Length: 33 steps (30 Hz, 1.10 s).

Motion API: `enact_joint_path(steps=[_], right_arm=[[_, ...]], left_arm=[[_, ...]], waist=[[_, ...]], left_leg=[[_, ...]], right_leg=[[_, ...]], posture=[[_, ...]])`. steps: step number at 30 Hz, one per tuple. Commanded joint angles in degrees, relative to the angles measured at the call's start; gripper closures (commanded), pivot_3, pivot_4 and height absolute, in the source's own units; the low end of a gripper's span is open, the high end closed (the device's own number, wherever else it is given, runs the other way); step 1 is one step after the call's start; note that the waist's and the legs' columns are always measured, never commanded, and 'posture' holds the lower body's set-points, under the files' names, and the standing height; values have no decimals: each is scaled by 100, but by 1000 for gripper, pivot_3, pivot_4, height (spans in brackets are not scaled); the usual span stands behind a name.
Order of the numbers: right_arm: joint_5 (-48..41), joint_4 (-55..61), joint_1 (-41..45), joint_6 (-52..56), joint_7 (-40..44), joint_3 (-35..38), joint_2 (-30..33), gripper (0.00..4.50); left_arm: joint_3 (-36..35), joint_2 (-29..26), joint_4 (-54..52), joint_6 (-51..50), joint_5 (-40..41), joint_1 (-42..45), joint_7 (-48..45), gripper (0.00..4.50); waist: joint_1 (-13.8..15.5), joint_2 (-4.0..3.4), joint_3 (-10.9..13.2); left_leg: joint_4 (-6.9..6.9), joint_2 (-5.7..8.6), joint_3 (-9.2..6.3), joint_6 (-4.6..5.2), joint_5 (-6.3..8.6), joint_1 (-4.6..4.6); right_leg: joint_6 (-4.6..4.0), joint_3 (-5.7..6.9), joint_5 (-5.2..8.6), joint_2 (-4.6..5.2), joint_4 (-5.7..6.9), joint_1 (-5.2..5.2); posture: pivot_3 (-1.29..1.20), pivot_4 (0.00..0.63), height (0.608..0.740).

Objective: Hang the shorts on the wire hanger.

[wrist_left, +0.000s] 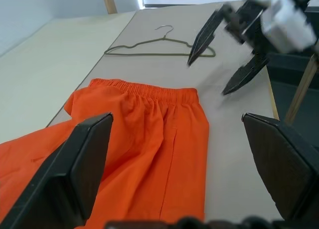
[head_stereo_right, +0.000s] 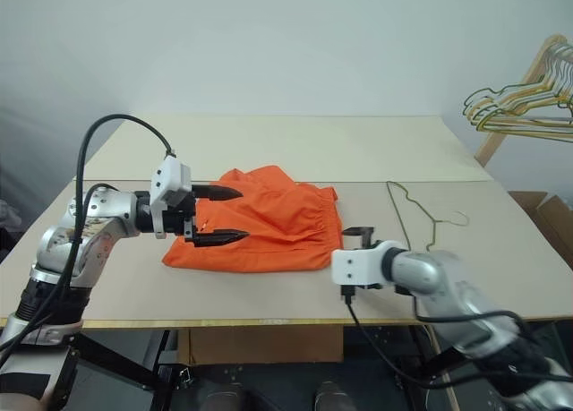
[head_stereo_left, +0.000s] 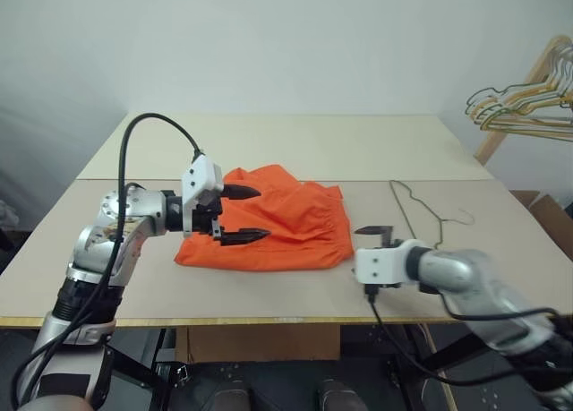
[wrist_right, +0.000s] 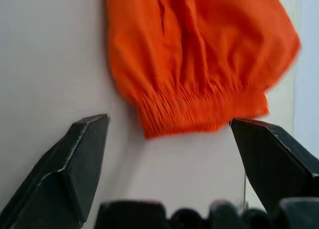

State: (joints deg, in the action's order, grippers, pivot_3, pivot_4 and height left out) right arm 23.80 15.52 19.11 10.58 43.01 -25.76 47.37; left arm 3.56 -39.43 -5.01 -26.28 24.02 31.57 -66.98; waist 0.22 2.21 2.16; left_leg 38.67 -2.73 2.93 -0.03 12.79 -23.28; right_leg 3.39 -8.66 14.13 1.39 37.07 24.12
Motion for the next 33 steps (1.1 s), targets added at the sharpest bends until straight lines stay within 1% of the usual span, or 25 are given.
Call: enact_joint_path(steps=[1, 4, 5, 9, 10, 14, 15, 16, 19, 22, 25, 28, 31, 33], right_arm=[[583, -576, 393, -286, -114, -248, -244, 15], [1059, -1051, 666, -628, -53, -504, -267, 552], [1119, -1139, 708, -737, -53, -521, -258, 859], [1251, -1137, 709, -824, 1, -409, -312, 2204], [1233, -1081, 673, -869, 44, -377, -295, 2631], [1198, -968, 548, -969, 125, -266, -272, 4087], [1209, -965, 517, -991, 97, -229, -271, 4480], [1183, -947, 478, -981, 82, -176, -280, 4480], [1148, -840, 380, -810, 57, -9, -329, 4480], [1141, -780, 309, -783, 98, 109, -324, 4480], [1155, -737, 265, -784, 91, 185, -327, 4480], [1121, -654, 246, -741, 120, 248, -383, 4480], [1090, -579, 217, -716, 165, 300, -394, 4500], [1061, -530, 186, -708, 206, 347, -366, 4500]], left_arm=[[-82, -44, -131, 77, 27, 107, 6, 0], [-109, -72, -191, 76, 34, 56, 29, 0], [-124, -86, -216, 77, 30, 29, 46, 0], [-129, -162, -254, 149, -55, -73, 85, 0], [-63, -238, -255, 302, -199, -147, 63, 0], [202, -437, -152, 815, -768, -319, 62, 0], [401, -556, 36, 1290, -1182, -353, 62, 0], [598, -687, 241, 1710, -1570, -367, 39, 0], [1259, -1209, 1254, 3560, -2900, -298, 65, 0], [1673, -1431, 2154, 4653, -3719, -33, 216, 0], [2022, -1363, 3004, 5272, -4531, 326, 658, 0], [2145, -991, 3651, 5292, -4850, 581, 1091, 0], [2289, -792, 4223, 5575, -5279, 827, 1526, 584], [2331, -716, 4470, 5680, -5442, 953, 1702, 1197]], waist=[[48, 0, 0], [67, 0, 0], [66, 0, 0], [68, 0, 0], [68, 0, 0], [60, 0, 0], [62, 0, 0], [70, 0, 0], [90, 0, 0], [94, 0, 0], [151, 1, -1], [209, -6, -7], [253, -31, -29], [285, -41, -38]], left_leg=[[1, 1, 0, 0, 0, -5], [6, 3, 1, 0, 0, -9], [8, 2, 1, 0, 0, -8], [8, 1, 0, 0, 0, -4], [7, 1, -1, 0, 0, -4], [4, 1, -2, 0, 0, -2], [4, 1, -2, 0, 0, -2], [5, 1, -2, 0, 0, -2], [5, 2, 1, 0, 0, 5], [4, 0, 3, 0, 0, 2], [7, 0, 6, 0, 0, -3], [8, 0, 12, 0, 0, 5], [8, 0, 12, 0, 0, 12], [8, 0, 12, 0, 0, 14]], right_leg=[[-6, 0, -4, 1, 0, 2], [-21, 0, -18, 4, -1, 3], [-21, 1, -17, 3, -1, 2], [-24, 1, -15, 2, 4, 2], [-24, 1, -15, 1, 6, 3], [-26, 2, -18, 1, 5, 2], [-27, 2, -19, 1, 6, 2], [-29, 2, -17, 2, 5, 2], [-54, 1, -8, 2, 4, -3], [-62, 0, -10, 2, 4, 1], [-61, 1, -10, 4, 3, 3], [-56, 0, -9, 5, 5, 1], [-36, 0, 3, 4, 9, -3], [-30, 0, 6, 4, 13, -4]], posture=[[110, 0, 740], [126, 0, 740], [131, 0, 740], [135, 0, 740], [135, 0, 740], [135, 0, 740], [133, 0, 740], [133, 0, 740], [118, 0, 740], [108, 0, 740], [99, 0, 740], [92, 0, 740], [84, 0, 740], [80, 0, 740]])
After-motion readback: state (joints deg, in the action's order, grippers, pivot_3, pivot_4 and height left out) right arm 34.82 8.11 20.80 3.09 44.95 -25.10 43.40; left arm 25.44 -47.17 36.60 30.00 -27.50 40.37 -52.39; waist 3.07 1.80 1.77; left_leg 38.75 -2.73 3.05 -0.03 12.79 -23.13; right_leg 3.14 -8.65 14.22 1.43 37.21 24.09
